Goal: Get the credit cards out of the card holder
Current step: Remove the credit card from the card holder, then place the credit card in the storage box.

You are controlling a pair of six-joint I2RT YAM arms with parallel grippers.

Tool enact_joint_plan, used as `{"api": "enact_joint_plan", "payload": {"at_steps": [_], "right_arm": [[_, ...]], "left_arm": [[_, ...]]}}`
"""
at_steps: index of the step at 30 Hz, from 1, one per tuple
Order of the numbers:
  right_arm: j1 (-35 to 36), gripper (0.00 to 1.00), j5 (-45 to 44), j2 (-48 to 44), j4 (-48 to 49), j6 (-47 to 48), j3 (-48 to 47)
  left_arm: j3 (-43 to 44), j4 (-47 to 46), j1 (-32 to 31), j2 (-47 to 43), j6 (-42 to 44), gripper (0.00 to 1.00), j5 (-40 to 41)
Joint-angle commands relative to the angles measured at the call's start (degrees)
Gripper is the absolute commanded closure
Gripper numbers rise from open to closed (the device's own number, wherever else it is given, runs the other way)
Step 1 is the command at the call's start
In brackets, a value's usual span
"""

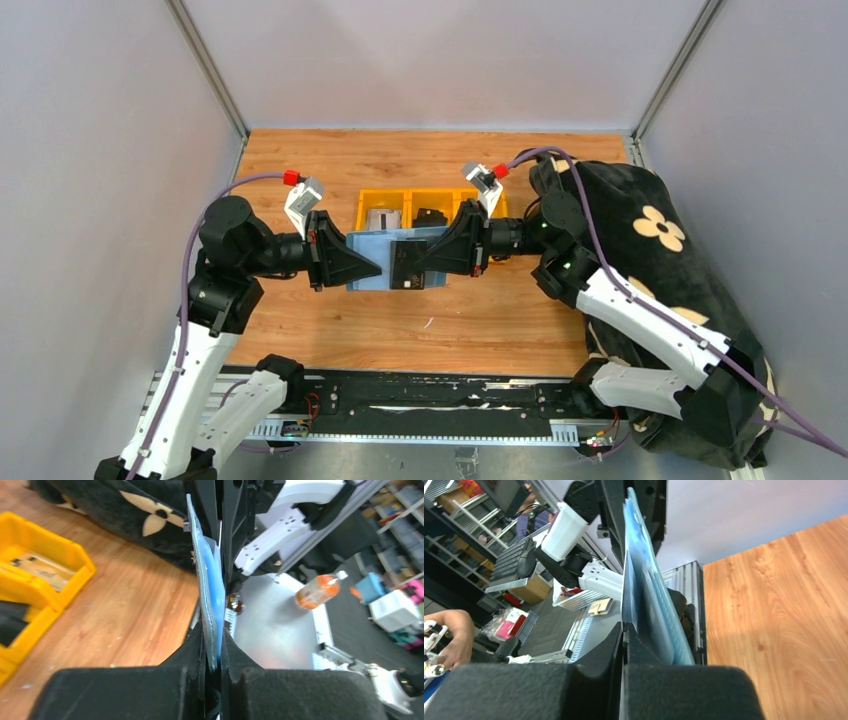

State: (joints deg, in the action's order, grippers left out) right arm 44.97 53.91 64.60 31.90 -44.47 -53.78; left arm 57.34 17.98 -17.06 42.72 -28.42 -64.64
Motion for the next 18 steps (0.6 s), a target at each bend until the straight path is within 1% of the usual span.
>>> {"api": "enact_joint_plan", "payload": {"at_steps": [1, 2, 5, 10, 13, 15, 18], "right_arm": [[-4.54, 1.0, 2.74, -3.11, -7.45, 3.93, -2.1], [-6.46, 1.0, 3.07, -3.42, -7.88, 3.76, -1.96], [-10.2, 1.0, 3.67, -3.62, -11.12, 4.71, -2.84], [-14.83, 1.0, 3.93, -2.39, -14.71, 6.42, -4.28], [-15.9, 1.0, 1.46, 0.27, -21.02, 10.55, -6.74], [-16.03, 1.0, -0.16, 2.56, -24.37, 12.86, -8.16], [-16.72, 1.0, -4.23, 6.28, -27.03, 14.67, -9.26]], "left_arm": [[5.63, 12.97, 0.19, 1.09, 14.99, 1.0, 7.28], [6.13, 15.16, 0.19, 1.11, 16.73, 1.0, 8.04], [6.8, 17.96, 0.18, 0.79, 20.32, 1.0, 8.62], [8.15, 22.67, 0.18, 0.37, 25.67, 1.0, 8.7], [8.78, 25.14, 0.2, 0.3, 28.23, 1.0, 6.78], [8.56, 25.49, 0.19, -0.17, 28.38, 1.0, 5.25], [7.73, 25.74, 0.18, -1.31, 30.97, 1.0, 3.73]]}}
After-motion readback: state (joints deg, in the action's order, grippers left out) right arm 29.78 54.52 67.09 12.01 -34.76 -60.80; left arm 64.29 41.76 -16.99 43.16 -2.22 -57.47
